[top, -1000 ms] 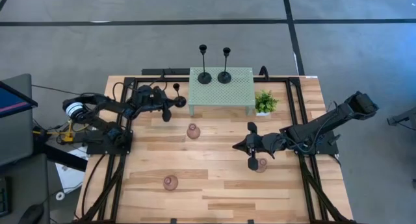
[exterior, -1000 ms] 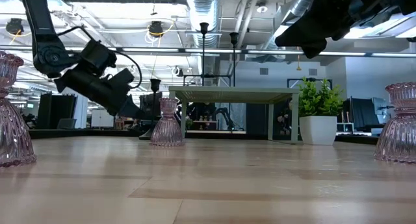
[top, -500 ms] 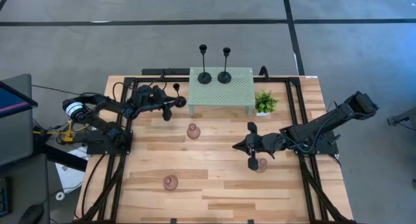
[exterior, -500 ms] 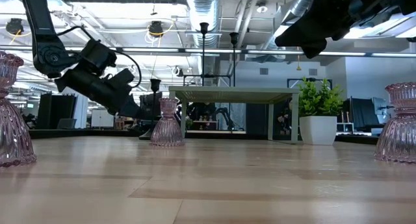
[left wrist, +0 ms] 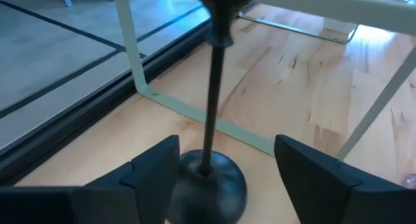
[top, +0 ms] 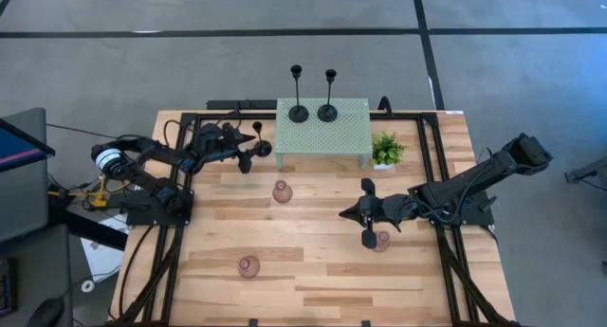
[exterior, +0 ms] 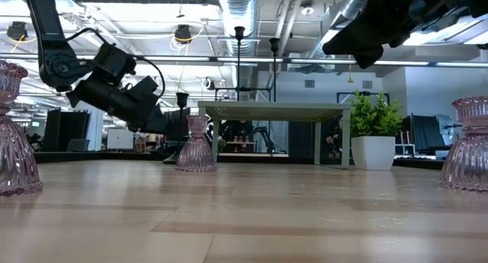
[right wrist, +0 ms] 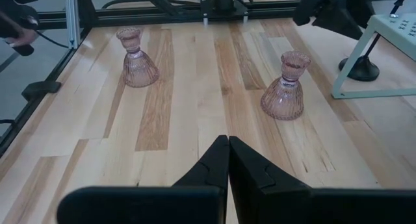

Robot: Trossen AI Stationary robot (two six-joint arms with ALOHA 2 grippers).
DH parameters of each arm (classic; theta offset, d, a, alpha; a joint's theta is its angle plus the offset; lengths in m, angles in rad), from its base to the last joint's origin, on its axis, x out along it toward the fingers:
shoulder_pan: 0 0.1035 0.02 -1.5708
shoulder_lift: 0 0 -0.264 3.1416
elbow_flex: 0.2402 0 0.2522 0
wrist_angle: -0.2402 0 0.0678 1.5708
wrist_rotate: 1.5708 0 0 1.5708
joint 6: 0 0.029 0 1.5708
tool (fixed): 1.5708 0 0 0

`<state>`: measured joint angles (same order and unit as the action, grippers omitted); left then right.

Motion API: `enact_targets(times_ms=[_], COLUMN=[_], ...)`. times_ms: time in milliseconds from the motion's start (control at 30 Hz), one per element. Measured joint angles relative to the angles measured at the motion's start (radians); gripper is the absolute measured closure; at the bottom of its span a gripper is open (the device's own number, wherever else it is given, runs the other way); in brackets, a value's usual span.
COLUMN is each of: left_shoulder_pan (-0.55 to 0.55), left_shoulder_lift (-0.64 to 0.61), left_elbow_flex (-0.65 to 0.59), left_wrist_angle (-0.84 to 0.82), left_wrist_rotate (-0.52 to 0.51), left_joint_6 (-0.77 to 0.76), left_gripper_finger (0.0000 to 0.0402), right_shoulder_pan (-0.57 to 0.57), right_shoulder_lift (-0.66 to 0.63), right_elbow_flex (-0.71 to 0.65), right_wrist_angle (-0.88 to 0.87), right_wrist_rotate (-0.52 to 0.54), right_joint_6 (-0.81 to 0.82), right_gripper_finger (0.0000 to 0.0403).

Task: Pick & Place candle stick holders
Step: Put the black candle holder on the shelf aligned with the black candle holders

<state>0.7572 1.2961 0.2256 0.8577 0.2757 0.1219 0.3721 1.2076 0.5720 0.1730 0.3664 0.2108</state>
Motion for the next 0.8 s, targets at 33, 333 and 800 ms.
enact_targets(times_ms=[33,333,800], left_shoulder_pan=[-0.006,-0.021,-0.021], left_shoulder_lift=[0.002,0.086,0.208], left_elbow_flex=[0.002,0.053,0.108], left_wrist_angle=[0.0,0.022,0.049], left_wrist_rotate=[0.001,-0.125,-0.118], left_joint_6=[0.0,0.0,-0.034], left_gripper_finger=[0.0143,0.0137,0.0165], right_shoulder_pan=[0.0,-0.001,-0.001], right_shoulder_lift=[0.0,0.0,0.0], right_elbow_flex=[0.0,0.0,0.0], right_wrist_angle=[0.0,0.001,-0.001], right_wrist_rotate=[0.0,0.001,0.001], right_joint_6=[0.0,0.033,0.052], right_gripper_finger=[0.0402,0.0402,0.0402])
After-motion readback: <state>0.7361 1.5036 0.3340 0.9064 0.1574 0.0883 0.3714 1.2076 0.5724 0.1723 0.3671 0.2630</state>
